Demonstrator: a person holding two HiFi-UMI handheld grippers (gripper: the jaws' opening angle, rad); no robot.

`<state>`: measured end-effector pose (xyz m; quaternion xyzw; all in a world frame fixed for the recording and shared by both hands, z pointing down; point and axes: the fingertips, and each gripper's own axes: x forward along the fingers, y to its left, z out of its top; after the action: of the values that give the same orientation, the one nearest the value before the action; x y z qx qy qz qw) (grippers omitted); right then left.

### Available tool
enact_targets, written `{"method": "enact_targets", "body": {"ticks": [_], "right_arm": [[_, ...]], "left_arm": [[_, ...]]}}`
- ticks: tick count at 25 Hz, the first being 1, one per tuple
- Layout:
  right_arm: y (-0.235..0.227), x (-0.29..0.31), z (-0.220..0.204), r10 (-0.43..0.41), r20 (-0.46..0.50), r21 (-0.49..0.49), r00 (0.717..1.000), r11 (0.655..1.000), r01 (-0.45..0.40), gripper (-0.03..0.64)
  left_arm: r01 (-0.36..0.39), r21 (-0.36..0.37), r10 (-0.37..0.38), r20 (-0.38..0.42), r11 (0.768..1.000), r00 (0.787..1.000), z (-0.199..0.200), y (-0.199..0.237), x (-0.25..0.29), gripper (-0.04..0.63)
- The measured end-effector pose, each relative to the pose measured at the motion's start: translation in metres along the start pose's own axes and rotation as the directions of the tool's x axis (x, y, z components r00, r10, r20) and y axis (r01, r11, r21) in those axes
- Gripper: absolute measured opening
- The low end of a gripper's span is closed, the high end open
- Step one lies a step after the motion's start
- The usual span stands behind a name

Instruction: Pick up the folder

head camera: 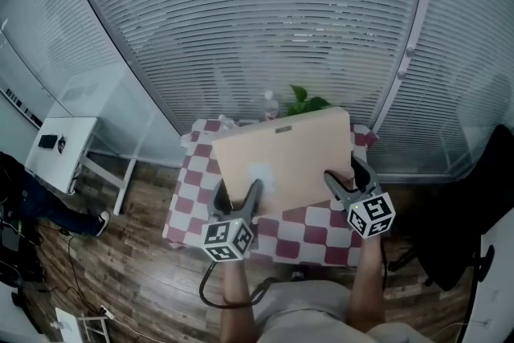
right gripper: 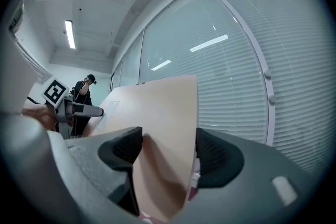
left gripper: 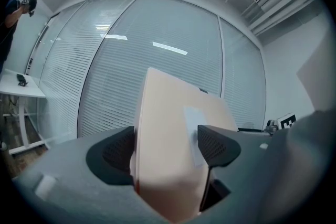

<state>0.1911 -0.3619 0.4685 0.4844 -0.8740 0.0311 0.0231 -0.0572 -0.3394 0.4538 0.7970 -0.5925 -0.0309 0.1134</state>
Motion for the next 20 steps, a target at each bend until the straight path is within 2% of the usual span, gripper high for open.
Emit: {"method": "enact_targets", "body": {"ticks": [20], "right_arm": [[-0.0039, -0.0027, 0.0031, -0.017, -0.007, -0.019, 1.0, 1.0, 0.016, 0.322]], "left_arm": [[0.006, -0.015, -0.006, 0.009, 1.0, 1.0, 0.0055, -0.0048, 0.0035, 0.376]]}}
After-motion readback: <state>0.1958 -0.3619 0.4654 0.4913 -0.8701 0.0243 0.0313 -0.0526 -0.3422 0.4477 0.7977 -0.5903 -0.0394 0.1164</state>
